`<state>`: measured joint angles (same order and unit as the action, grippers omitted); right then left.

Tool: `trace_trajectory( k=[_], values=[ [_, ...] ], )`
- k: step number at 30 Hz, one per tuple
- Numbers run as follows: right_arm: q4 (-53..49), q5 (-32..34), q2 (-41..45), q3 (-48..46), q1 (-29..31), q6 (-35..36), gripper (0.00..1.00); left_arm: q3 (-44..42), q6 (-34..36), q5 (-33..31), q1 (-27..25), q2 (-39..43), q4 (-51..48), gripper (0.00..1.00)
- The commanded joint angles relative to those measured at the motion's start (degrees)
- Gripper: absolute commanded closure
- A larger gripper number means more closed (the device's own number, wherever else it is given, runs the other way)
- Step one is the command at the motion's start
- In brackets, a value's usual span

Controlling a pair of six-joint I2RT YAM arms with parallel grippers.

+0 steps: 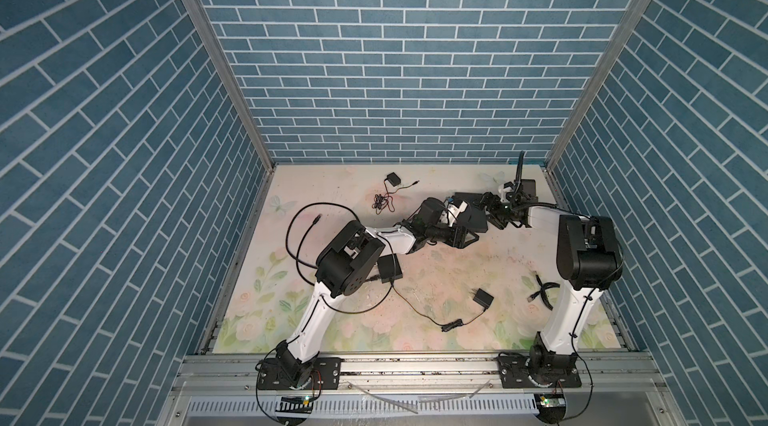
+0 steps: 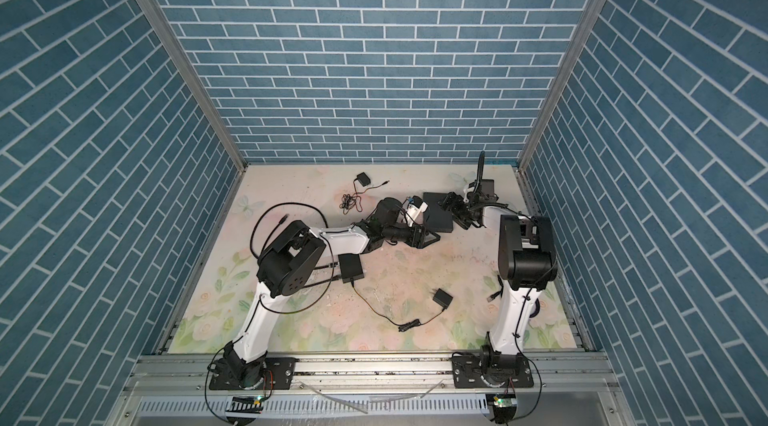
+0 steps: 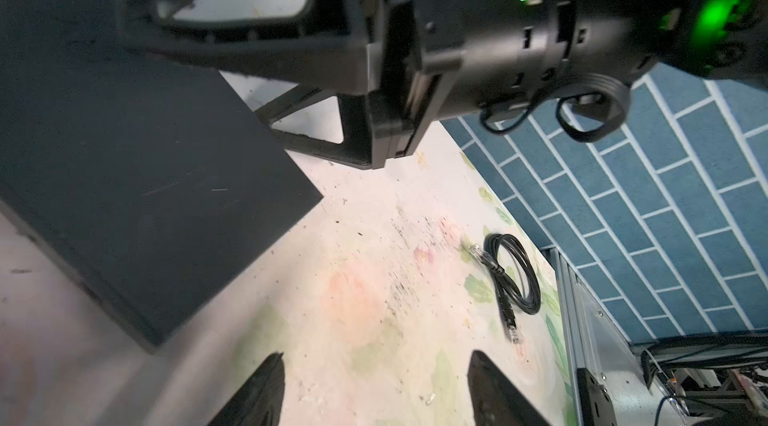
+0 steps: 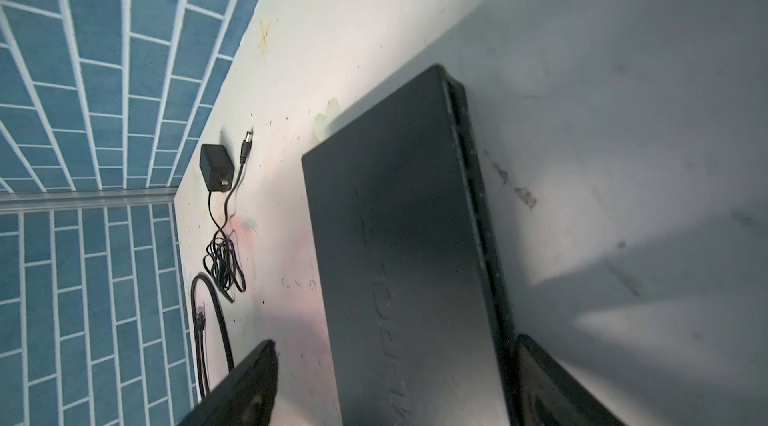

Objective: Insert the plug into the switch port

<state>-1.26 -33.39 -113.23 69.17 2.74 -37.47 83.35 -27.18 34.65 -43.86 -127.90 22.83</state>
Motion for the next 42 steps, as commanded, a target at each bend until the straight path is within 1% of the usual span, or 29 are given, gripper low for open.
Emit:
trace_trajectory(
  k=[1, 2, 3, 4, 6, 7, 9, 12, 14, 16, 19, 22, 27, 31, 33, 35, 37, 38, 40, 42],
  values=[
    [-5.3, -0.6, 1.1, -0.2, 0.4, 5.4, 0.12, -3.1, 0.8, -9.5, 4.4, 4.5, -1.1, 0.31],
    [-6.5, 0.0, 1.2, 0.1, 0.4, 6.6, 0.12, -3.8, 1.5, -13.0, 5.3, 5.8, -2.8, 0.31],
    [-8.5, 1.7, 1.3, 0.6, 0.3, 8.2, 0.12, -3.8, 2.7, -18.0, 6.1, 7.3, -6.1, 0.3],
    [-10.7, 3.5, 1.4, 1.3, 0.3, 9.9, 0.12, -3.0, 4.9, -21.9, 6.9, 8.2, -9.6, 0.3],
    [-13.4, 6.0, 1.7, 2.2, 0.4, 12.1, 0.13, 0.4, 8.8, -28.2, 8.1, 8.2, -17.1, 0.29],
    [-14.1, 6.9, 2.0, 2.5, 0.3, 13.0, 0.13, 2.9, 9.6, -30.5, 8.8, 7.4, -21.1, 0.29],
    [-15.3, 8.0, 2.1, 3.5, 0.4, 14.1, 0.13, 6.6, 9.9, -30.8, 10.1, 5.4, -25.5, 0.3],
    [-17.2, 9.8, 1.3, 6.1, 0.8, 15.6, 0.11, 9.4, 9.0, -32.4, 11.0, 3.5, -28.4, 0.31],
    [-18.6, 13.0, 0.8, 8.2, 2.2, 16.7, 0.07, 10.8, 9.6, -36.6, 11.2, 3.1, -31.0, 0.3],
    [-21.5, 16.9, -0.8, 11.6, 4.1, 18.4, 0.02, 13.3, 11.5, -41.1, 11.8, 2.0, -34.2, 0.27],
    [-26.2, 20.8, -4.0, 16.8, 6.6, 20.4, 0.01, 20.9, 14.3, -40.6, 14.5, -2.0, -41.0, 0.26],
    [-28.5, 22.7, -6.1, 19.8, 8.0, 21.0, 0.01, 30.3, 16.8, -40.9, 16.6, -7.6, -48.9, 0.23],
    [-28.6, 22.5, -7.2, 20.7, 8.8, 20.7, 0.01, 45.2, 19.8, -43.4, 17.7, -16.7, -58.8, 0.24],
    [-28.5, 21.5, -6.8, 20.3, 9.1, 20.4, 0.01, 56.7, 22.1, -42.3, 18.0, -24.0, -65.6, 0.27],
    [-28.5, 21.2, -6.5, 20.1, 9.1, 20.4, 0.02, 60.3, 21.9, -42.7, 18.1, -26.3, -68.4, 0.28],
    [-28.5, 20.6, -6.3, 20.0, 9.2, 20.4, 0.02, 60.8, 21.3, -42.7, 18.1, -27.1, -68.9, 0.29],
    [-28.5, 20.0, -6.1, 20.0, 9.2, 20.3, 0.02, 61.5, 20.7, -42.4, 18.4, -27.5, -70.0, 0.33],
    [-28.5, 19.9, -6.0, 19.8, 9.3, 20.3, 0.03, 61.3, 20.5, -42.1, 18.6, -27.5, -70.1, 0.37],
    [-28.5, 19.9, -5.5, 19.4, 9.2, 20.3, 0.03, 60.5, 20.3, -41.0, 18.9, -27.5, -70.8, 0.49],
    [-28.6, 19.9, -4.8, 18.9, 9.3, 20.5, 0.03, 59.5, 20.5, -39.3, 19.0, -27.3, -71.3, 0.63]
  ],
)
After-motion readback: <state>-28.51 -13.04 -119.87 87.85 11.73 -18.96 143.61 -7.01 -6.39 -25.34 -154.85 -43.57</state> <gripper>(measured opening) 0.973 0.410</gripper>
